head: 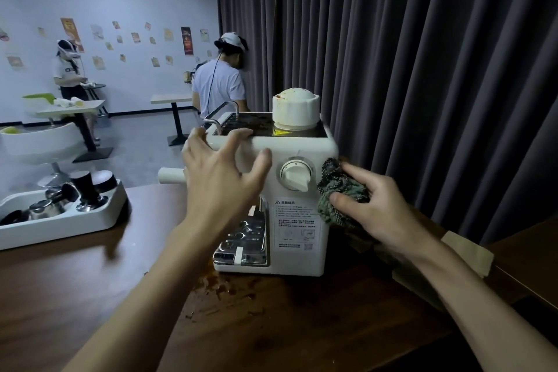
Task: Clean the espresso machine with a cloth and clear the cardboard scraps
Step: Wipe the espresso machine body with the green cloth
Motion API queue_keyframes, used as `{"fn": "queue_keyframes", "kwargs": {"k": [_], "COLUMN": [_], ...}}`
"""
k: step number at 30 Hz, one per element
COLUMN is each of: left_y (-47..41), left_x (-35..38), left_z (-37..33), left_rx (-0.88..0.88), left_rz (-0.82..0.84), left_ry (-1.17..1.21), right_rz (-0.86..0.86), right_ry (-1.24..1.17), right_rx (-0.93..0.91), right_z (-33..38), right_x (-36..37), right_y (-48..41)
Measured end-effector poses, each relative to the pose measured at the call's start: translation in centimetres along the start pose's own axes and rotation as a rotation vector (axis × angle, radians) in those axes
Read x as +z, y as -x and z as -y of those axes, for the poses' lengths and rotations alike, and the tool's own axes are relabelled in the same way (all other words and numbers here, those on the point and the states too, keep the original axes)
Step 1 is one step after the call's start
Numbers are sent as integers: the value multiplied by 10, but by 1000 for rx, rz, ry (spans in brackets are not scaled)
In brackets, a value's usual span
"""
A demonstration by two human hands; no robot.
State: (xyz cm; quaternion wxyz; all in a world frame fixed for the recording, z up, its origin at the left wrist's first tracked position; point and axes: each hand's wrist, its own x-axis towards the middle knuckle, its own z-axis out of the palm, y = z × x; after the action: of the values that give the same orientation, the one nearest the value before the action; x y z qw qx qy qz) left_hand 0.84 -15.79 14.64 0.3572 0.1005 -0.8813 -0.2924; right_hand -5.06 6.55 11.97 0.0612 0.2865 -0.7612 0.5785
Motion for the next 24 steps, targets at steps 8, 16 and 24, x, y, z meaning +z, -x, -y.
{"fn": "queue_keyframes", "kwargs": {"k": [8,16,24], "left_y": [-1,37,46], "left_x": [-20,-7,7], "left_z": [16,-32,-42], "left_rx": [34,110,89], "left_rz": [-30,5,73], "left_ry": [115,-58,73], "right_rz": [132,204,410], "right_ry": [46,-269,-327], "right_rx": [2,266,327], "right_z": [19,15,10], "right_x": [-8,-39,-45], "right_y": [11,-46,-81]}}
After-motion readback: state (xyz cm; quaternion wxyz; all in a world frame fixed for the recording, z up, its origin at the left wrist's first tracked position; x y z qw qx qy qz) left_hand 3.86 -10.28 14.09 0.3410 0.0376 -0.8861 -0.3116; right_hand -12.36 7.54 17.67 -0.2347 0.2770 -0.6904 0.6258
